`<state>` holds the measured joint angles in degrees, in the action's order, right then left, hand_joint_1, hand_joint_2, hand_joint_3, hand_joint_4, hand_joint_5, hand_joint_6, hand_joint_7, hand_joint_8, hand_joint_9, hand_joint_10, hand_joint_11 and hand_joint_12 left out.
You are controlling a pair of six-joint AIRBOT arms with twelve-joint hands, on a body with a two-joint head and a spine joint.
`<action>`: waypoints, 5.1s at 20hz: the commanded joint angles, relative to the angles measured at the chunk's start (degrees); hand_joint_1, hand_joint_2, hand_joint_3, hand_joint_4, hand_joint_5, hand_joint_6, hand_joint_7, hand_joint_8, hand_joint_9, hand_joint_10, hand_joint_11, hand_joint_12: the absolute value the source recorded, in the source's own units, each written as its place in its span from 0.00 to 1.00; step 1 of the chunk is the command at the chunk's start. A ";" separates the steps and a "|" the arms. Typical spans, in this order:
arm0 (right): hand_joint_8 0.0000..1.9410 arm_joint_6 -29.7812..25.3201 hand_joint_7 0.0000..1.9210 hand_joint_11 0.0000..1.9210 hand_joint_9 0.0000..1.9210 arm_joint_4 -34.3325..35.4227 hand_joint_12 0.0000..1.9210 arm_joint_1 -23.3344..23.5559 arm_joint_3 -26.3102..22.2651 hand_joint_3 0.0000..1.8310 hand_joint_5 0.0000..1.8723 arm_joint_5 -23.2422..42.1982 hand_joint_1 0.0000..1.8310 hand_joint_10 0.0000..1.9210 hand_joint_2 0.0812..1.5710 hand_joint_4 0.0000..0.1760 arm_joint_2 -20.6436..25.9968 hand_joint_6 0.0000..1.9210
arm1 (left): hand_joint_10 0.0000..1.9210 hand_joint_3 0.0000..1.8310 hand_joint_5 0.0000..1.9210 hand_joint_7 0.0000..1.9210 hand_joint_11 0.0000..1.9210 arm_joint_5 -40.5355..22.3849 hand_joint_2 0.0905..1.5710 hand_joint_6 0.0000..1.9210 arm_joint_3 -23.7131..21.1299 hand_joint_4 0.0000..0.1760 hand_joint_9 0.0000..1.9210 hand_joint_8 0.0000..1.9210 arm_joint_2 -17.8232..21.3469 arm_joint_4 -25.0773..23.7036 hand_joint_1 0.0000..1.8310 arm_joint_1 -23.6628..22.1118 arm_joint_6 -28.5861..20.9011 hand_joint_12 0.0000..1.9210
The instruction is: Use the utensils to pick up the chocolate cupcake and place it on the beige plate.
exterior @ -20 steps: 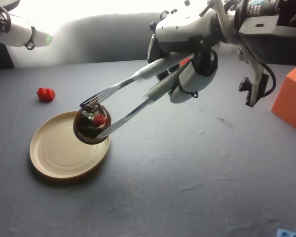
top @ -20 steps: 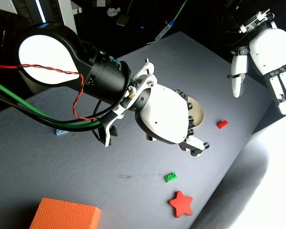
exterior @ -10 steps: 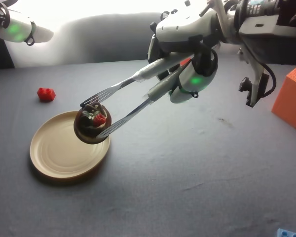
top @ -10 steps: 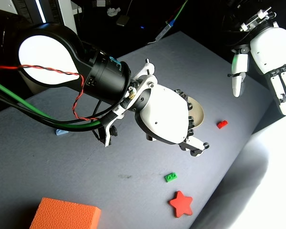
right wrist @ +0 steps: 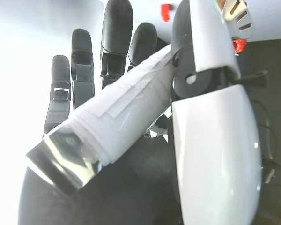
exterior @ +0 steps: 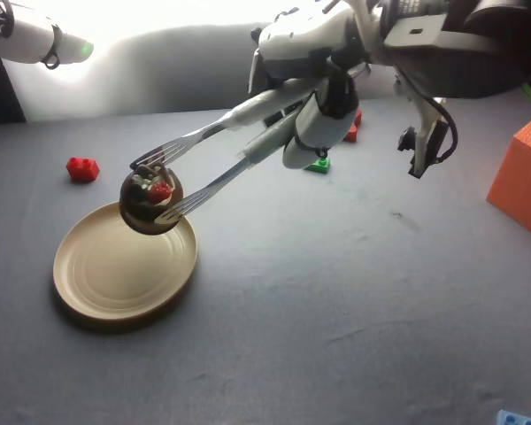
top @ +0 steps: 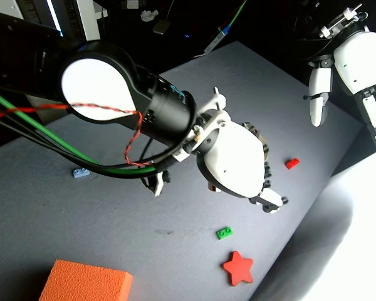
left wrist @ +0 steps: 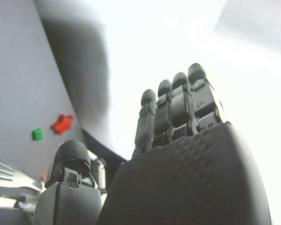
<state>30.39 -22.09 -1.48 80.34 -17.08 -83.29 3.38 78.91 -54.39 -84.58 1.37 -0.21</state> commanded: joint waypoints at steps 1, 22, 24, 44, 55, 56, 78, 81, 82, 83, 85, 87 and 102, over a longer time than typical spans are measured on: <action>0.38 -1.24 0.60 0.00 0.32 -0.08 0.43 0.52 0.26 0.00 0.45 5.64 0.68 0.00 0.69 0.00 -0.38 0.61 | 0.00 0.00 0.06 0.03 0.00 0.14 0.76 0.00 0.32 0.00 0.02 0.00 0.74 -1.19 0.00 -0.92 0.17 0.06; 0.54 3.03 0.55 0.00 0.33 10.08 0.52 -0.82 5.68 0.00 0.41 0.83 0.68 0.00 0.72 0.00 -5.26 0.57 | 0.00 0.00 0.07 0.04 0.00 0.66 0.76 0.00 0.17 0.00 0.02 0.00 0.80 -0.98 0.00 -1.08 0.17 0.05; 0.56 3.54 0.53 0.00 0.33 10.08 0.52 -0.65 3.82 0.00 0.38 1.23 0.68 0.00 0.73 0.00 -3.39 0.60 | 0.00 0.00 0.08 0.06 0.00 0.77 0.76 0.00 0.10 0.00 0.04 0.00 0.81 -1.01 0.00 -1.03 0.17 0.08; 0.57 2.43 0.53 0.00 0.31 10.53 0.56 -17.49 -24.67 0.00 0.39 31.74 0.68 0.00 0.73 0.00 22.86 0.60 | 0.00 0.00 0.08 0.06 0.00 0.52 0.76 0.00 -2.71 0.00 0.04 0.00 1.94 -0.86 0.01 0.54 0.17 0.08; 0.53 4.23 0.54 0.00 0.36 13.63 0.68 -26.11 -21.44 0.00 0.44 34.08 0.67 0.01 0.71 0.00 21.65 0.56 | 0.00 0.00 0.05 0.03 0.00 0.69 0.77 0.00 -2.75 0.00 0.02 0.00 1.97 -1.02 0.00 0.73 0.17 0.00; 0.52 4.60 0.54 0.01 0.38 13.62 0.71 -26.30 -21.45 0.00 0.44 33.93 0.67 0.01 0.71 0.00 21.69 0.57 | 0.00 0.00 0.04 0.03 0.00 0.69 0.77 0.00 -2.75 0.00 0.02 0.00 1.98 -1.01 0.00 0.71 0.17 0.00; 0.00 12.13 0.18 0.00 0.18 16.14 0.49 -25.13 -17.26 0.00 0.20 33.71 0.27 0.00 0.76 0.00 17.89 0.00 | 0.00 0.00 0.04 0.03 0.00 0.90 0.76 0.00 -3.24 0.00 0.01 0.00 2.46 -1.00 0.00 0.74 0.17 0.00; 0.00 12.13 0.06 0.00 0.05 16.14 0.10 -24.95 -17.26 0.00 0.07 33.62 0.11 0.00 0.67 0.00 18.23 0.00 | 0.00 0.00 0.03 0.02 0.00 0.90 0.76 0.00 -3.36 0.00 0.00 0.00 2.52 -0.99 0.00 0.81 0.17 0.00; 0.00 12.13 0.01 0.00 0.01 16.14 0.02 -24.95 -17.28 0.00 0.01 33.59 0.06 0.00 0.61 0.00 18.32 0.00 | 0.00 0.00 0.04 0.03 0.00 0.90 0.76 0.00 -3.40 0.00 0.01 0.00 2.54 -0.99 0.00 0.82 0.17 0.00; 0.00 12.13 0.00 0.00 0.00 16.14 0.00 -24.95 -17.31 0.00 0.00 33.47 0.05 0.00 0.58 0.00 18.51 0.00 | 0.00 0.00 0.03 0.02 0.00 0.90 0.77 0.00 -3.43 0.00 0.00 0.00 2.56 -0.98 0.00 0.82 0.17 0.00; 0.00 12.12 0.00 0.00 0.00 16.14 0.00 -24.95 -17.58 0.00 0.00 33.37 0.04 0.00 0.57 0.08 19.15 0.00 | 0.00 0.00 0.04 0.03 0.00 0.90 0.76 0.00 -3.48 0.00 0.01 0.00 2.58 -0.98 0.00 0.88 0.17 0.00; 0.00 12.12 0.00 0.00 0.00 16.13 0.00 -24.98 -18.03 0.00 0.00 33.38 0.03 0.00 0.55 0.10 19.92 0.00 | 0.00 0.00 0.04 0.03 0.00 1.07 0.76 0.00 -3.48 0.00 0.01 0.00 2.60 -0.99 0.00 0.91 0.17 0.00; 0.00 12.29 0.00 0.00 0.00 16.12 0.00 -19.78 -24.99 0.00 0.00 29.46 0.02 0.00 0.55 0.17 28.51 0.00 | 0.00 0.00 0.05 0.03 0.00 1.12 0.77 0.00 -2.98 0.00 0.01 0.00 2.57 -0.49 0.00 1.08 0.17 0.00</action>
<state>42.78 -6.46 -21.76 55.33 6.50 -55.11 3.92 75.61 -52.58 -84.38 3.09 -0.23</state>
